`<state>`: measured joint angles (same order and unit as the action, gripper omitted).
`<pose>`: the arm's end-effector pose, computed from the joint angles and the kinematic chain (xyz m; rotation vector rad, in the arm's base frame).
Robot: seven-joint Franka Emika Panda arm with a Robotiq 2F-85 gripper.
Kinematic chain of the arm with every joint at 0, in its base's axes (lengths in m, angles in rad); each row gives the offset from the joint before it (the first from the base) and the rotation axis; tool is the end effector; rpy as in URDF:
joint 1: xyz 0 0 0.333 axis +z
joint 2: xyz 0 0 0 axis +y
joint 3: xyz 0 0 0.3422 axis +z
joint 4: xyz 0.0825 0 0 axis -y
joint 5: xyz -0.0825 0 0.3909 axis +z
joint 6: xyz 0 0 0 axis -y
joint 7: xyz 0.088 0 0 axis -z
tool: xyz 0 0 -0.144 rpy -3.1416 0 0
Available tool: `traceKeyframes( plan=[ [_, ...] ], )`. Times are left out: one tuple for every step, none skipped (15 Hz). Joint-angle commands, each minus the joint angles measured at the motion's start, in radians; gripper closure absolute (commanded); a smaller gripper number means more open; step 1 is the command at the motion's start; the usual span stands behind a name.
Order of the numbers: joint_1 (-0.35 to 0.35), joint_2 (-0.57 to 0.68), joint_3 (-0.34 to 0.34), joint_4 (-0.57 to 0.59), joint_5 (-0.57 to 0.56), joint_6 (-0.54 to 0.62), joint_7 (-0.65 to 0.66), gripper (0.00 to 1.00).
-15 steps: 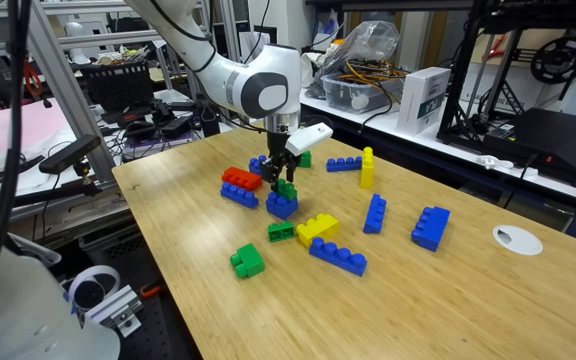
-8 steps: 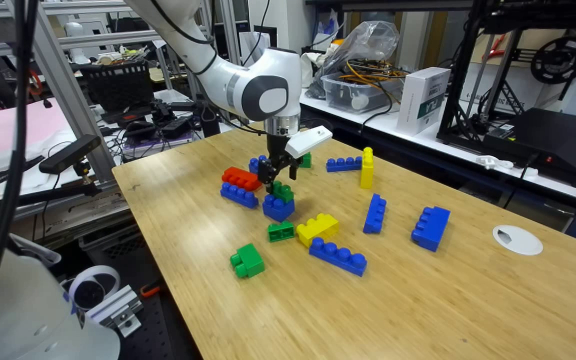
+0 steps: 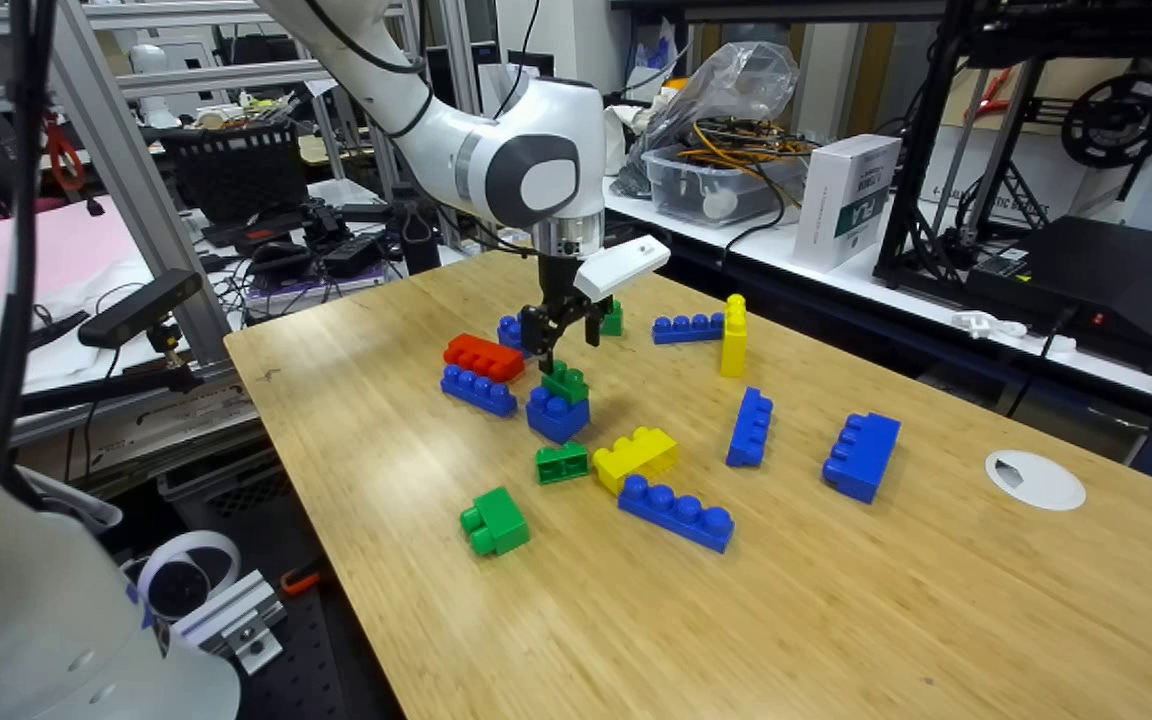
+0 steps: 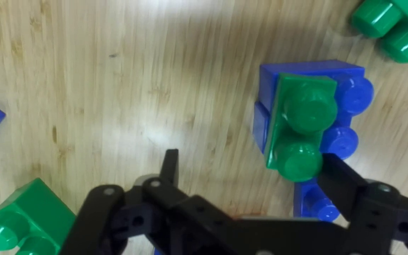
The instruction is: Move the square blue block to the left and put the green block on the top
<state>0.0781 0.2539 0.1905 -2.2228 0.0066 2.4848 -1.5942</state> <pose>0.5411 0.1499 0.2461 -1.8688 -2.4833 -0.0647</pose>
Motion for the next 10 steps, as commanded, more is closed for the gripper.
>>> traceKeyframes(
  plan=[
    [0.004, -0.028, -0.011, 0.008, -0.037, -0.041, 0.059, 0.00],
    [0.005, -0.038, -0.013, 0.009, -0.046, -0.050, 0.075, 0.00],
    [0.006, -0.044, -0.015, 0.010, -0.055, -0.055, 0.090, 0.00],
    [0.007, -0.052, -0.016, 0.008, -0.065, -0.060, 0.106, 0.00],
    [0.007, -0.060, -0.018, 0.006, -0.074, -0.064, 0.121, 0.00],
    [0.008, -0.067, -0.019, 0.003, -0.082, -0.071, 0.138, 0.02],
    [0.008, -0.076, -0.019, -0.003, -0.085, -0.074, 0.149, 0.15],
    [0.008, -0.088, -0.019, -0.013, -0.091, -0.078, 0.165, 0.27],
    [0.008, -0.096, -0.019, -0.017, -0.093, -0.086, 0.176, 0.29],
    [0.008, -0.104, -0.020, -0.025, -0.095, -0.090, 0.191, 0.36]
  ],
)
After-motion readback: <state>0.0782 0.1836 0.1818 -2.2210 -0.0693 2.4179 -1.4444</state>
